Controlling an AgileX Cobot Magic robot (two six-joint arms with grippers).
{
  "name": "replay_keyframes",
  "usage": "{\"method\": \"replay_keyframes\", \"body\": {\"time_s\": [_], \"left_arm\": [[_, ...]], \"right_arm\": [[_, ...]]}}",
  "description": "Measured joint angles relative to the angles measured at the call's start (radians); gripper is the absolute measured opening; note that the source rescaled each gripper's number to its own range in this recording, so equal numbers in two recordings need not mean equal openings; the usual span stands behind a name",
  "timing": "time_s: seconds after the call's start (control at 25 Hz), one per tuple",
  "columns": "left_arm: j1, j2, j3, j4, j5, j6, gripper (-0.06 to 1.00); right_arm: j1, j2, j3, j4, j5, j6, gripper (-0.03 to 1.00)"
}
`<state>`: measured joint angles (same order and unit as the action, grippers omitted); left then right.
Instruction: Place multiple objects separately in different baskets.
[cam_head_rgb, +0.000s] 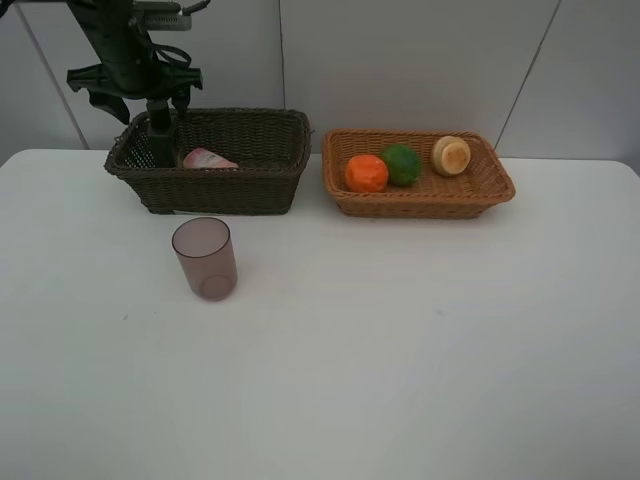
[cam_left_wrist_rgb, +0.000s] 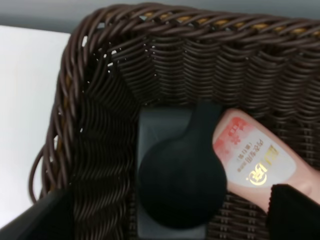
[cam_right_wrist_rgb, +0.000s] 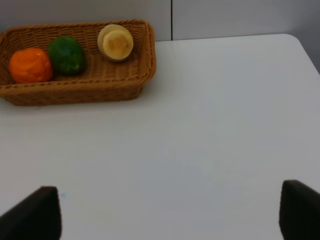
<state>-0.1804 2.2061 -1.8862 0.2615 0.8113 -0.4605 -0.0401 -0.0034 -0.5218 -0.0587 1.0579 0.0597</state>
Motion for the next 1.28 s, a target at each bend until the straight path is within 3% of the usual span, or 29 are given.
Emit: {"method": "replay_keyframes", "body": {"time_s": [0.4,0.8,1.28], "left_arm": [[-0.075,-0.163,0.045,-0.043,0.159,0.068,1.00],[-0.159,-0.384,0.368,-0.085,0.127,0.082,1.00],[-0.253,-0.513,0.700,-0.119,0.090,0.090,1.00]], "right_arm": [[0.000,0.000,0.000,0.000,0.000,0.000,0.88],[0.000,0.000,0.000,0.000,0.000,0.000,0.88],[0.000,0.000,0.000,0.000,0.000,0.000,0.88]]}}
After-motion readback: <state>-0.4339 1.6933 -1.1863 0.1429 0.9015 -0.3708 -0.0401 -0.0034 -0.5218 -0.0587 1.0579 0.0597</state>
